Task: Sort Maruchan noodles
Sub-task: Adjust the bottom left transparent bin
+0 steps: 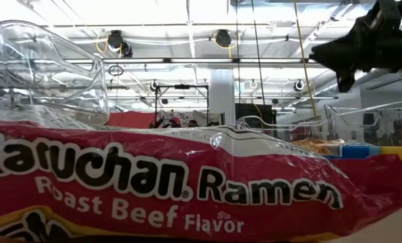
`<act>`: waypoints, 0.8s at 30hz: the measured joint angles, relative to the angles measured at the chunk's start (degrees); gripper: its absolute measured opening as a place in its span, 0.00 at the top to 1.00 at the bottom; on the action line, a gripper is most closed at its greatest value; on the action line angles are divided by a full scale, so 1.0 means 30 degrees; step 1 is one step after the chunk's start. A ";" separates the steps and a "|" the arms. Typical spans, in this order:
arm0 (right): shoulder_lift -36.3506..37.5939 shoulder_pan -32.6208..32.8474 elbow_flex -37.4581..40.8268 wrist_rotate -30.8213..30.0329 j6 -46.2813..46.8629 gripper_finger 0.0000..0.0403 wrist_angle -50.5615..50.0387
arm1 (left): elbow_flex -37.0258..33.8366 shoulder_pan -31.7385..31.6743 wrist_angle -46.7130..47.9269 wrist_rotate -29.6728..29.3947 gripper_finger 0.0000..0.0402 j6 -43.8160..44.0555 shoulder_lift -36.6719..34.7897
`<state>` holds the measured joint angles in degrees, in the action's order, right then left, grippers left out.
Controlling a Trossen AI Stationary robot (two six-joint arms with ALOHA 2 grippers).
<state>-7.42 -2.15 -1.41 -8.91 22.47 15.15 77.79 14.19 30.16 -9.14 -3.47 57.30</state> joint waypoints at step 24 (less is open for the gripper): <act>-2.2902 0.0306 -1.3527 0.2064 -0.3052 0.81 0.5008 | 0.6745 -0.5001 -0.1360 0.3894 0.86 -0.1964 0.3244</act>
<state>-76.13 -1.24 -41.99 -2.72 13.31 30.17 98.03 -0.81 26.08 2.55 -9.36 67.03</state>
